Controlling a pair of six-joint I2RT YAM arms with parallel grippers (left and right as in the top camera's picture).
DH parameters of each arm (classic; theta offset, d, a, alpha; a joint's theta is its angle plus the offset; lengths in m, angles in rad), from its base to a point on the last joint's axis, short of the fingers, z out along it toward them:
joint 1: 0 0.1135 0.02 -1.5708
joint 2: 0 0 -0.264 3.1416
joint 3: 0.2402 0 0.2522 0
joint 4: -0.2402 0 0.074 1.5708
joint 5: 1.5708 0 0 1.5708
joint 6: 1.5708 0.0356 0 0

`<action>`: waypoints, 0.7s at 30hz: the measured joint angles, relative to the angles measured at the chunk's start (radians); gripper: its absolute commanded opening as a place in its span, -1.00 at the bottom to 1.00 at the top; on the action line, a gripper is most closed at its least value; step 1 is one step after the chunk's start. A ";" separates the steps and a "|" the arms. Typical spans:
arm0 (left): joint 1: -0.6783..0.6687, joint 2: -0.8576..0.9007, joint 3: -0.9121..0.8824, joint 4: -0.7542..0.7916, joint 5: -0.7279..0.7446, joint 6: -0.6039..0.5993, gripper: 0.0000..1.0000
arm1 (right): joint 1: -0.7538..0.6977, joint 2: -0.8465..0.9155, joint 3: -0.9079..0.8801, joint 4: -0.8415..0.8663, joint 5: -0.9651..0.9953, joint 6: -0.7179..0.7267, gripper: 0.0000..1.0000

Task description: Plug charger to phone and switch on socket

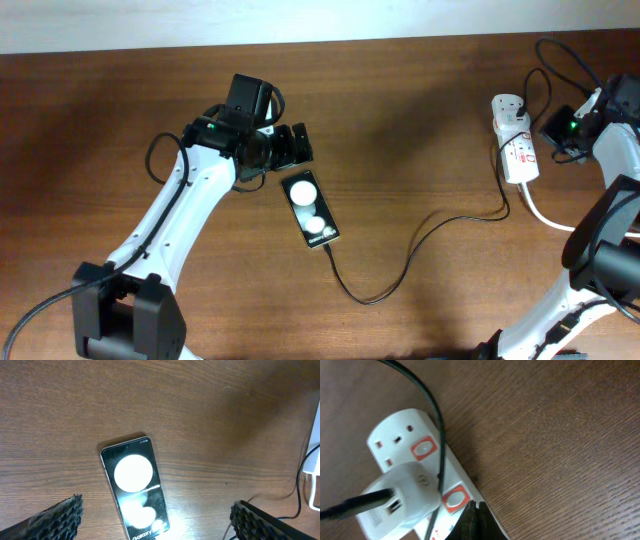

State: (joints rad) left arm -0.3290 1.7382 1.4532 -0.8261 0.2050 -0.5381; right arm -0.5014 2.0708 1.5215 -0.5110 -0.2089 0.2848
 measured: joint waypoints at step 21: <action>0.000 0.000 0.000 0.000 0.000 0.000 0.98 | 0.050 0.090 0.012 0.071 -0.040 -0.023 -0.92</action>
State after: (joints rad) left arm -0.3290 1.7382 1.4532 -0.8265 0.2047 -0.5381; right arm -0.4519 2.1609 1.5337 -0.4404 -0.2493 0.2619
